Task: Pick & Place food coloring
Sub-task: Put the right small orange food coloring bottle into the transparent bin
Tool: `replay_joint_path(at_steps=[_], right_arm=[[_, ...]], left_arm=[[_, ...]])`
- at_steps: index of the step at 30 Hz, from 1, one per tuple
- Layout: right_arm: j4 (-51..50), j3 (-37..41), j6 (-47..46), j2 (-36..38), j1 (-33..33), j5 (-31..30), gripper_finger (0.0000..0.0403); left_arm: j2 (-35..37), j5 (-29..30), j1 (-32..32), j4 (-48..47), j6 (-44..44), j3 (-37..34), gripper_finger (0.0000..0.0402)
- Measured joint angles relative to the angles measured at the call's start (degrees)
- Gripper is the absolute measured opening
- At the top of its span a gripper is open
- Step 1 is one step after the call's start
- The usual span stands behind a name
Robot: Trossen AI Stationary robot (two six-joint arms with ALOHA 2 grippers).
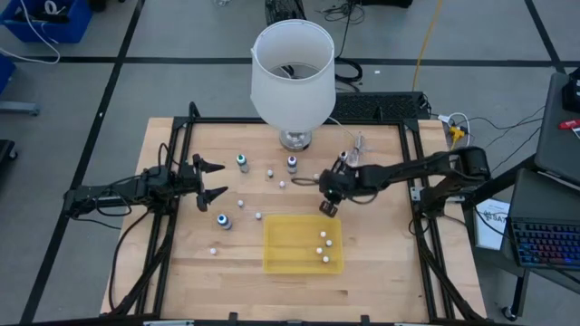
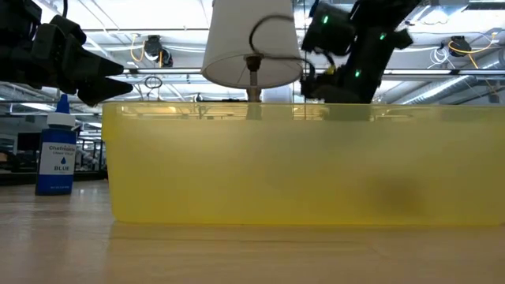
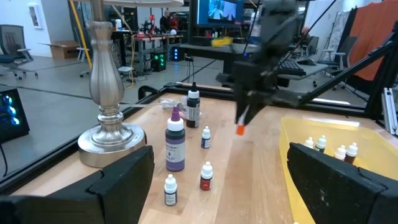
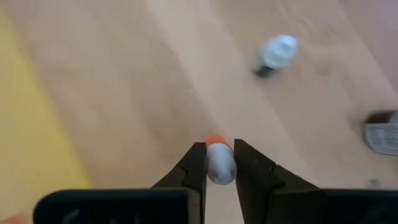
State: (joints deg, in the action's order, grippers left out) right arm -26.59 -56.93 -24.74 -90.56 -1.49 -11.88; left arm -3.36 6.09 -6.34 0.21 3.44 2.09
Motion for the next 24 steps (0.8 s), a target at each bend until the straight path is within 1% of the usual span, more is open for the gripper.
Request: replay_joint_path(at_steps=[5, 7, 11, 13, 15, 17, 19, 22, 24], right_arm=[[2.89, -0.02, -1.14, 4.87, 7.15, -4.71, 0.0042], [5.88, -0.05, -1.09, 6.65, 10.15, -6.04, 0.0042], [10.73, -1.12, -1.41, 8.79, 16.03, -6.23, 0.0042], [10.01, -3.70, -2.30, 8.63, 18.44, -6.37, 0.0042], [7.11, -8.39, -2.87, 7.06, 20.63, -8.52, 0.0042], [1.23, -14.33, -2.86, 4.70, 22.62, -11.43, 0.0042], [-4.67, -21.54, -2.61, 1.26, 24.05, -13.07, 0.0042], [-14.58, -31.82, -3.02, -4.95, 25.58, -13.03, 0.0042], [-19.93, -37.41, -3.93, -9.29, 26.10, -10.03, 0.0042]], left_arm=[[-0.02, 0.00, -0.01, -0.02, 0.00, 0.00, 0.0365], [0.00, -0.02, 0.02, 0.00, 0.00, 0.00, 0.0365], [0.00, -0.02, -0.01, 0.00, 0.00, 0.00, 0.0365], [0.00, -0.02, -0.01, -0.01, 0.00, 0.00, 0.0365], [-0.02, -0.02, 0.01, -0.02, 0.00, 0.00, 0.0365], [-0.01, 0.00, 0.00, -0.02, 0.00, 0.00, 0.0365], [-0.02, -0.02, 0.01, 0.00, 0.00, 0.00, 0.0365], [-0.01, -0.02, 0.02, -0.08, -0.01, 0.00, 0.0365], [0.00, -0.04, 0.01, 0.02, 0.00, 0.00, 0.0365]])
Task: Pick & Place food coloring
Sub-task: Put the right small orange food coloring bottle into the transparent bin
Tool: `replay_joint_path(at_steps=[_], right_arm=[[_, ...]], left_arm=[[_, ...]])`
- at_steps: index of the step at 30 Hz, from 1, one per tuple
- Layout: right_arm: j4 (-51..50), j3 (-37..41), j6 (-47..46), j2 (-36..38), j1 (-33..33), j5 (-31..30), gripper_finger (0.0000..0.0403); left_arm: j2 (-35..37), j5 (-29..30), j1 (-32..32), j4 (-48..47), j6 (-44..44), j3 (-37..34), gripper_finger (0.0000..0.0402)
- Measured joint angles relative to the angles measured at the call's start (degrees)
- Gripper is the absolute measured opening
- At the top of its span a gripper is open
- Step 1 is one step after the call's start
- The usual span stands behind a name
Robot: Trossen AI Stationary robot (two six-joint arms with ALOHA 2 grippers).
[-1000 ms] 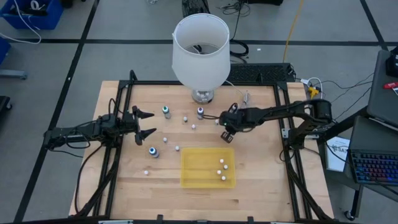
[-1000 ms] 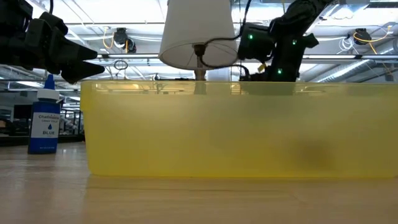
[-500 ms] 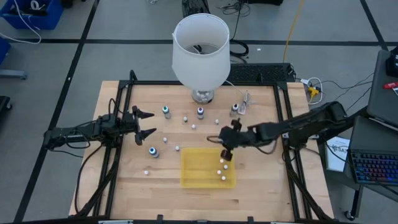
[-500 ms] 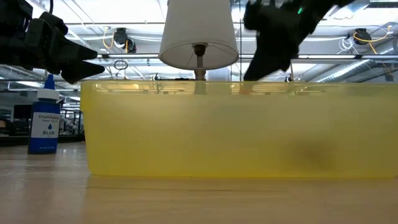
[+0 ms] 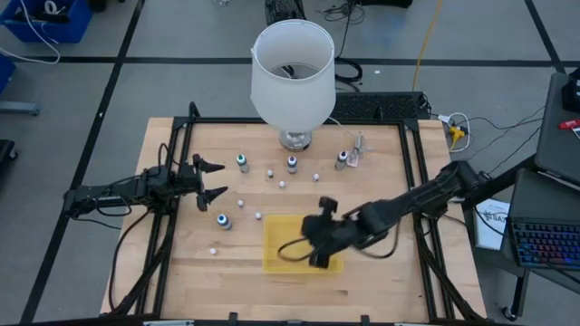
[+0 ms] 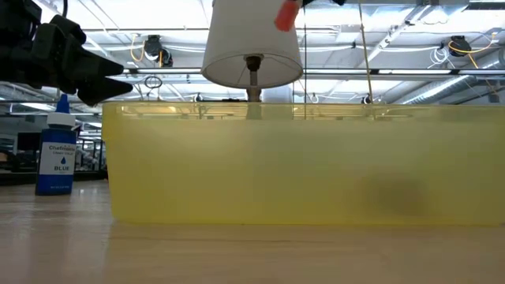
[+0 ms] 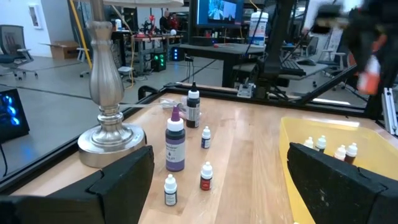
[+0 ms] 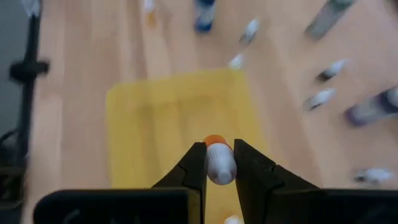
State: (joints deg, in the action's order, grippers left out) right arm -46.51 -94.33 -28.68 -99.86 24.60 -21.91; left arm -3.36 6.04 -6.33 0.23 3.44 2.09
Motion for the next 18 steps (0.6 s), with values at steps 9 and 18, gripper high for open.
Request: replay_joint_path(at_steps=[9, 18], right_arm=[[-5.86, -4.69, -3.40, -13.03, 0.13, 15.89, 0.0042], [-4.12, -3.31, -4.85, -18.13, 0.11, 18.22, 0.0042]], left_arm=[[0.00, 0.02, 0.00, 0.00, 0.00, 0.00, 0.0365], [-0.02, 0.02, -0.02, -0.02, 0.00, 0.00, 0.0365]])
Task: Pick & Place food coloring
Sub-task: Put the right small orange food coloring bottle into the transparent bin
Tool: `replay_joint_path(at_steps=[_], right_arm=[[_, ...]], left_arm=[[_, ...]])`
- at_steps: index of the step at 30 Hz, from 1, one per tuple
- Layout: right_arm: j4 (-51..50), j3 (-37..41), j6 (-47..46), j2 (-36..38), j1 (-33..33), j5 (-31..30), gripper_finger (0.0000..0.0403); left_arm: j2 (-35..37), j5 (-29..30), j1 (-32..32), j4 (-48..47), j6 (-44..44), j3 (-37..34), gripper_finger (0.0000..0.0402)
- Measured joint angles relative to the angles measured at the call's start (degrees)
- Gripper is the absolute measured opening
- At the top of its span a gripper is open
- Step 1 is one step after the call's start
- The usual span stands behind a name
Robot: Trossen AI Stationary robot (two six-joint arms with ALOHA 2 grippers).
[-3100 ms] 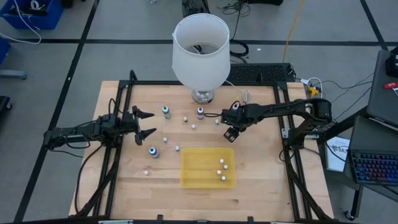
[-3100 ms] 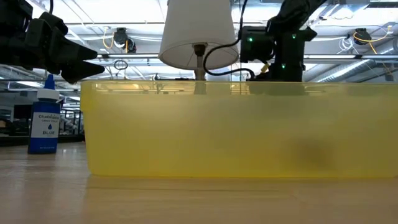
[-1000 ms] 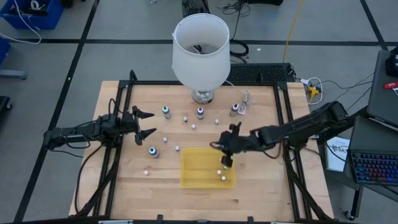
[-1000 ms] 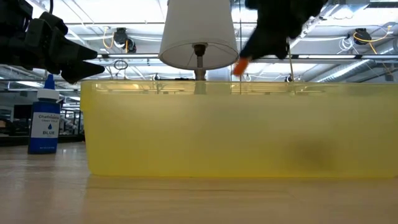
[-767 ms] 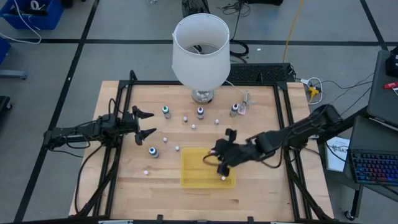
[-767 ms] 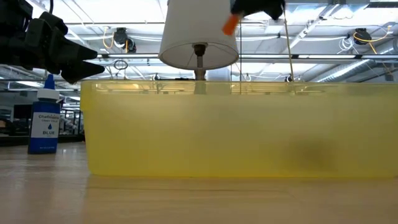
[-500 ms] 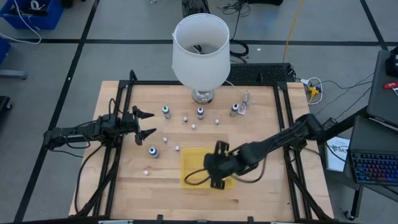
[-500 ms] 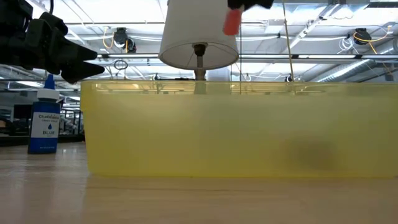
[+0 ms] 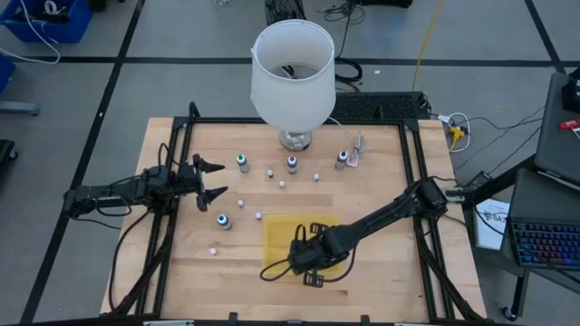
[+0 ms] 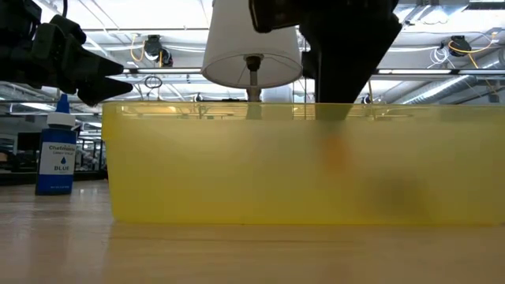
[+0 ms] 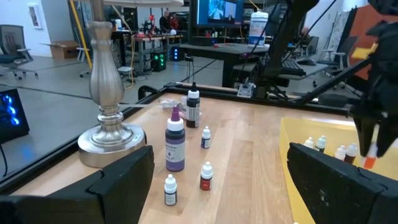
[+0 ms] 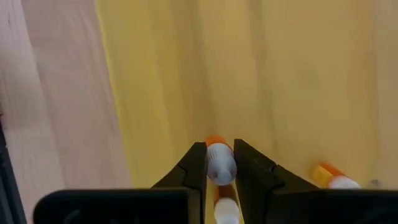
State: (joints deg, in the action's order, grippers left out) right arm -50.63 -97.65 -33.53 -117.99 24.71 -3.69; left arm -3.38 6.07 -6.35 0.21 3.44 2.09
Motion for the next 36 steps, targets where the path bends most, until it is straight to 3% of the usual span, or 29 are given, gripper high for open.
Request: replay_joint_path(at_steps=[9, 15, 22, 29, 36], right_arm=[[6.29, 0.07, 3.77, -1.76, -0.67, 0.98, 0.0042], [5.93, 0.09, 4.17, -2.17, -0.77, 1.02, 0.0042], [5.36, 0.09, 4.22, -2.21, -0.76, 1.01, 0.0073], [5.40, 0.09, 4.20, -2.21, -0.79, 1.03, 0.0062], [5.38, 0.09, 2.70, -2.21, -0.79, 5.54, 0.0070]], left_arm=[[0.00, 0.00, 0.02, -0.02, 0.00, 0.00, 0.0365], [0.00, 0.00, 0.00, 0.00, 0.00, 0.00, 0.0365], [0.02, 0.00, 0.00, 0.00, 0.00, 0.00, 0.0365], [0.02, 0.00, 0.02, 0.00, 0.00, 0.00, 0.0365], [0.01, 0.00, 0.01, 0.00, 0.00, 0.00, 0.0365]])
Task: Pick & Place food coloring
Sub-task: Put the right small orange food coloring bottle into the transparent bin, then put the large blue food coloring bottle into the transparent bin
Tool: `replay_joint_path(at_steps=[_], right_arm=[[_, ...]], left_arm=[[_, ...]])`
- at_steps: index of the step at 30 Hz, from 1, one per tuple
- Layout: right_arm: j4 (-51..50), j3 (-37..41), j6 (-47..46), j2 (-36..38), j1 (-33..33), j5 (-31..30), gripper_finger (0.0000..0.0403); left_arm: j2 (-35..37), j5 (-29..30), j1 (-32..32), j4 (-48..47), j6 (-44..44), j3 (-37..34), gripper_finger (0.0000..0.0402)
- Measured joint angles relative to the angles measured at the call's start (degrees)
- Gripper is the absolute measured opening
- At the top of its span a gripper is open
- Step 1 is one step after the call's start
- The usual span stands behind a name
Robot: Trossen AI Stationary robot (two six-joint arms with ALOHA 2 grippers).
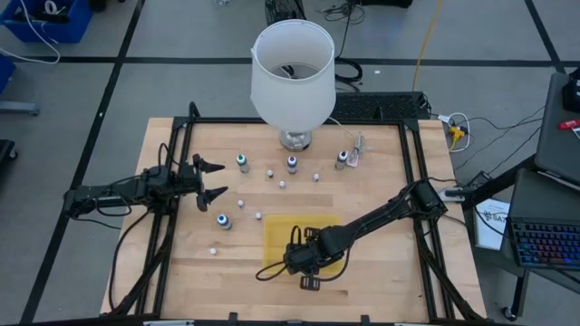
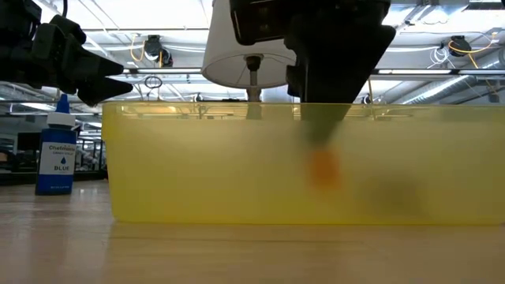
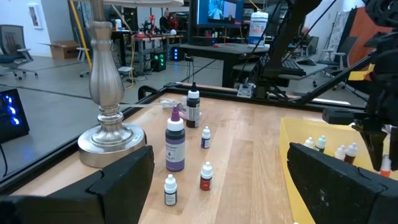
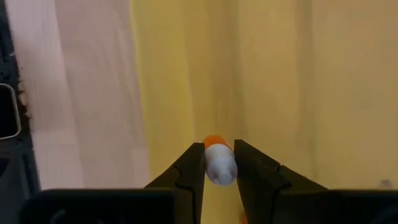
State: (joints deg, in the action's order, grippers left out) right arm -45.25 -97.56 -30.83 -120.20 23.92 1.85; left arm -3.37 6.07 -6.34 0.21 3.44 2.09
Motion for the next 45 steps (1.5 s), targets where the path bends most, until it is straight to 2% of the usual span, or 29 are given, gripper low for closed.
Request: replay_joint_path(at_steps=[8, 20, 32, 39, 45], right_arm=[[-3.36, 0.00, -1.29, 0.00, 0.05, 0.00, 0.0060], [-2.82, 1.70, -1.50, 0.00, 0.02, -0.07, 0.0087], [0.20, 2.01, -1.18, 0.42, -0.14, -0.20, 0.0146], [-0.82, 1.84, -1.04, 4.05, -0.95, -0.24, 0.0159], [-6.45, 1.84, 0.39, 10.47, -3.30, -1.65, 0.0159]], left_arm=[[-0.01, 0.00, -0.01, 0.00, 0.00, 0.00, 0.0365], [-0.01, 0.00, -0.01, 0.00, 0.00, 0.00, 0.0365], [0.01, 0.00, -0.01, 0.00, 0.00, 0.00, 0.0365], [0.01, 0.02, 0.00, 0.00, 0.00, 0.00, 0.0365], [-0.01, 0.00, -0.01, 0.00, 0.00, 0.00, 0.0365]])
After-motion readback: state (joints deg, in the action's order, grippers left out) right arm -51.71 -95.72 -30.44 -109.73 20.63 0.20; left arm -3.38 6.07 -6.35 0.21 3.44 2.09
